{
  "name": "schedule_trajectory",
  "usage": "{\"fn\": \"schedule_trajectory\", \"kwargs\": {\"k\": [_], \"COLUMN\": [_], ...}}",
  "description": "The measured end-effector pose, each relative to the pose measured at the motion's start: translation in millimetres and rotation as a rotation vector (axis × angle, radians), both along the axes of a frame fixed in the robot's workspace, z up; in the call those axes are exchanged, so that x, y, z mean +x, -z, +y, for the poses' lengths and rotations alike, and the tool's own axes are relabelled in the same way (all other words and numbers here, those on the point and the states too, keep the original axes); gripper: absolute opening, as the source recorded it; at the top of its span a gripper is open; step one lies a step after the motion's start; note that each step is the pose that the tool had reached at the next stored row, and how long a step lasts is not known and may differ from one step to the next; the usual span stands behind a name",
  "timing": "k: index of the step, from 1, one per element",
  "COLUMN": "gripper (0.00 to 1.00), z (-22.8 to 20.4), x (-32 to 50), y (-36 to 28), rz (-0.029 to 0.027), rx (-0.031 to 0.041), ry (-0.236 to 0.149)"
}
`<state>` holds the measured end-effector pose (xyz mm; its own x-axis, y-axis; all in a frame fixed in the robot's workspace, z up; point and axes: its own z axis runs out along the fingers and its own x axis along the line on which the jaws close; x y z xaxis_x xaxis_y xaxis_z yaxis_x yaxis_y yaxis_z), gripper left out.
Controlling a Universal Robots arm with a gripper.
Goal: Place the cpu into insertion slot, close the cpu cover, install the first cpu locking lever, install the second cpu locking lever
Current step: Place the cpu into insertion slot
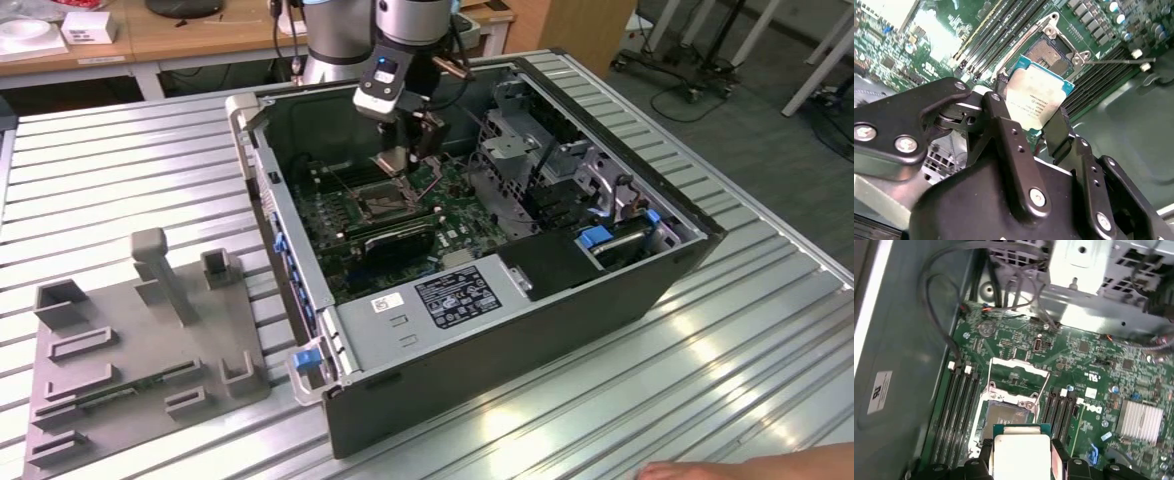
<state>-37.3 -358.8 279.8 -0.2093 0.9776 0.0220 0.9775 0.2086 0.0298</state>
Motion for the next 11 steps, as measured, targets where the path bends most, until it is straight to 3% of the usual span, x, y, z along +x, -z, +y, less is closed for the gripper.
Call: {"fn": "schedule_trajectory", "kwargs": {"k": [8, 11], "gripper": [0.54, 0.54], "z": [0.0, 0.0], "x": [0.0, 0.0], "y": [1.0, 1.0], "rz": [0.0008, 0.0011], "rx": [-0.0001, -0.0001], "ry": [0.145, 0.160]}}
